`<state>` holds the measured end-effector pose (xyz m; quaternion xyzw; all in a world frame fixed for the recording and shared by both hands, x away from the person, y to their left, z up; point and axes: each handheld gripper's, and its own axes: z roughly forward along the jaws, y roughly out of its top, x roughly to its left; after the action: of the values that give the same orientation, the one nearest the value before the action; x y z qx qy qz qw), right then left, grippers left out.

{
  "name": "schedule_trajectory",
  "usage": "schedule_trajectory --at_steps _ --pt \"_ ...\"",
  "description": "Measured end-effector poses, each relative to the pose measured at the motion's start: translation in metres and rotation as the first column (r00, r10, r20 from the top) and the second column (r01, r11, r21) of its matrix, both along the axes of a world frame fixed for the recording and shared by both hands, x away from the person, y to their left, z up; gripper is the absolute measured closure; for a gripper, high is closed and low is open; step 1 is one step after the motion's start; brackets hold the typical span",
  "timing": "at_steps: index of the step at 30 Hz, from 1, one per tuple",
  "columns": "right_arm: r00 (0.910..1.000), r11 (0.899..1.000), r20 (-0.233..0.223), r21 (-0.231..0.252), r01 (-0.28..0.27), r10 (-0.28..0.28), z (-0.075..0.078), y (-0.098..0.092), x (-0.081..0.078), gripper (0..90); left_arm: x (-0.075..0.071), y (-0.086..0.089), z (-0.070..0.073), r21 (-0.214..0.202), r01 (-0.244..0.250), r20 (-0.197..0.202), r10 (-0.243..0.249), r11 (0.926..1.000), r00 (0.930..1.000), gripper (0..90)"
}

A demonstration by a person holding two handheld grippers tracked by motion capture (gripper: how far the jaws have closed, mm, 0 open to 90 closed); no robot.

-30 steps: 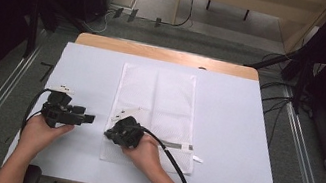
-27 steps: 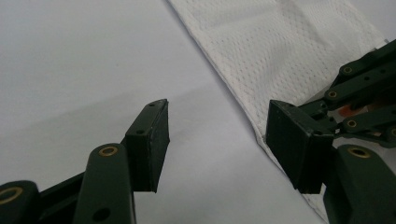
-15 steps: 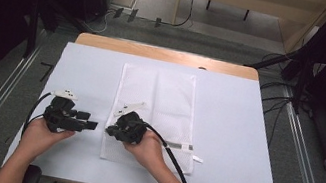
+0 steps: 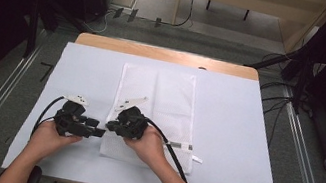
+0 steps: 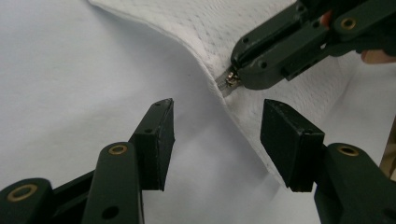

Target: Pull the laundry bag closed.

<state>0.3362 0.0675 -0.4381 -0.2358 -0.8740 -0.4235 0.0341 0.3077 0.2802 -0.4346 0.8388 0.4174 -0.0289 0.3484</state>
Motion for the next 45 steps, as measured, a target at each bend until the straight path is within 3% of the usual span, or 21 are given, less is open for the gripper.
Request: schedule_trajectory --at_steps 7,14,26,36,45 --pt "1.0000 1.000 0.001 0.009 0.002 -0.002 0.003 0.000 0.000 87.9 0.004 -0.008 -0.004 -0.004 0.030 -0.027 -0.030 0.9996 0.9992 46.9" --pt "0.9999 0.999 -0.015 0.033 -0.006 0.007 0.006 0.000 0.001 87.9 0.008 -0.013 -0.009 -0.013 0.039 -0.045 -0.039 0.9992 0.9982 53.8" --pt "0.9995 0.999 -0.006 0.027 -0.030 0.030 0.008 0.000 -0.002 88.0 0.009 -0.013 -0.007 -0.027 0.039 -0.088 -0.041 0.9989 0.9953 85.0" --pt "0.9983 0.998 -0.006 0.014 -0.058 0.058 0.005 -0.003 -0.001 88.0 0.009 -0.012 -0.007 -0.033 0.045 -0.119 -0.048 0.9985 0.9918 88.0" --pt "0.9980 0.998 0.001 0.024 -0.063 0.063 0.000 -0.003 -0.001 88.2 0.008 -0.010 -0.006 -0.026 0.047 -0.120 -0.050 0.9986 0.9915 88.6"
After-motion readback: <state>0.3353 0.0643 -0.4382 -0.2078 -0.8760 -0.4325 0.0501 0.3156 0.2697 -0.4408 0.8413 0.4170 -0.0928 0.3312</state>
